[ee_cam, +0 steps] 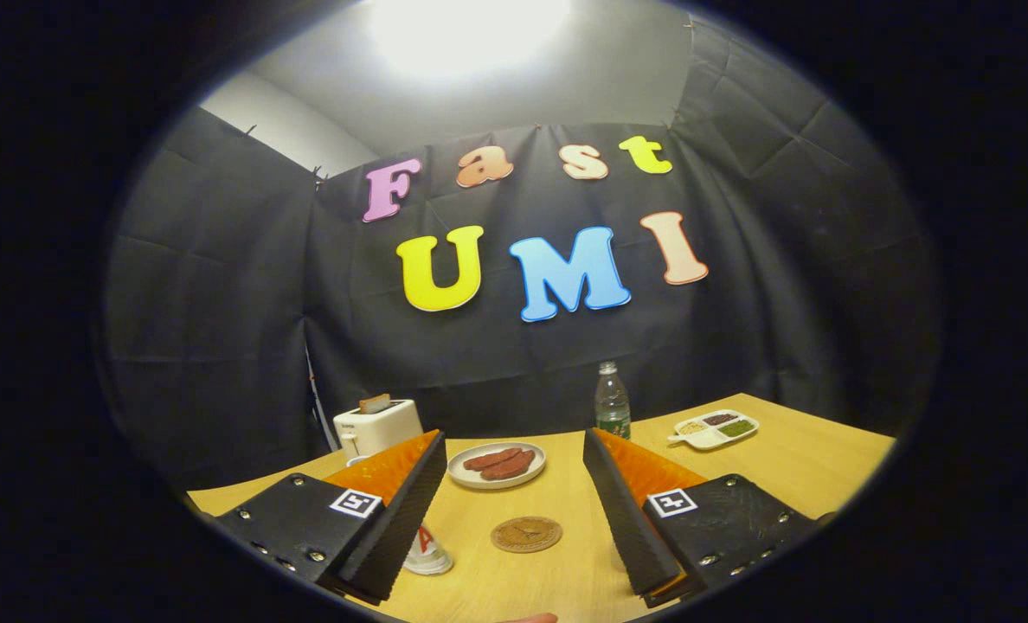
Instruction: Take the bottle from table, then pour the juice into the cup, finally place the bottle on the coaster
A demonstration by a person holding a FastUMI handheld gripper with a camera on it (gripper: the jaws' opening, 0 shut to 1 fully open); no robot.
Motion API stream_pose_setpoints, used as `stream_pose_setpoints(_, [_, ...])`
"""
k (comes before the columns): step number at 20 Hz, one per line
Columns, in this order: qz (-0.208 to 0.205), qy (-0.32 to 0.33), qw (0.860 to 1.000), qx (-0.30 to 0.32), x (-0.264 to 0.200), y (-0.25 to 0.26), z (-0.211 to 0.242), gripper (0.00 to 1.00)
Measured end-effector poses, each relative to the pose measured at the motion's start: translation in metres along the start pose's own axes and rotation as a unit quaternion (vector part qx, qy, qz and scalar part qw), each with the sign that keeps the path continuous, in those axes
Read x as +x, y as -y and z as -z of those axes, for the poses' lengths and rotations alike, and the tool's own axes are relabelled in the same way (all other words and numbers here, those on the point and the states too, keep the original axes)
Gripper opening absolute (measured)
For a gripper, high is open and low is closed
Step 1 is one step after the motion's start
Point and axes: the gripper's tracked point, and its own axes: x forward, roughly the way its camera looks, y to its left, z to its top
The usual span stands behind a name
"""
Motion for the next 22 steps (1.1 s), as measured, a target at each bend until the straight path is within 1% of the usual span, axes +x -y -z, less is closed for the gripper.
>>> stream_pose_setpoints(7, [-0.061,-0.033,0.998,-0.014,0.018,-0.073,0.048,0.96])
stream_pose_setpoints(9, [-0.072,-0.043,0.996,-0.024,0.023,-0.088,0.061,0.96])
stream_pose_setpoints(13, [-0.076,-0.063,0.994,-0.039,0.034,-0.103,0.091,0.96])
stream_pose_setpoints(16, [-0.073,-0.080,0.993,-0.041,0.047,-0.105,0.117,0.96])
stream_pose_setpoints(20, [-0.073,-0.098,0.992,-0.044,0.056,-0.106,0.139,0.95])
stream_pose_setpoints(21, [-0.072,-0.100,0.991,-0.043,0.057,-0.106,0.140,0.93])
stream_pose_setpoints(22, [-0.072,-0.098,0.992,-0.044,0.058,-0.107,0.144,0.83])
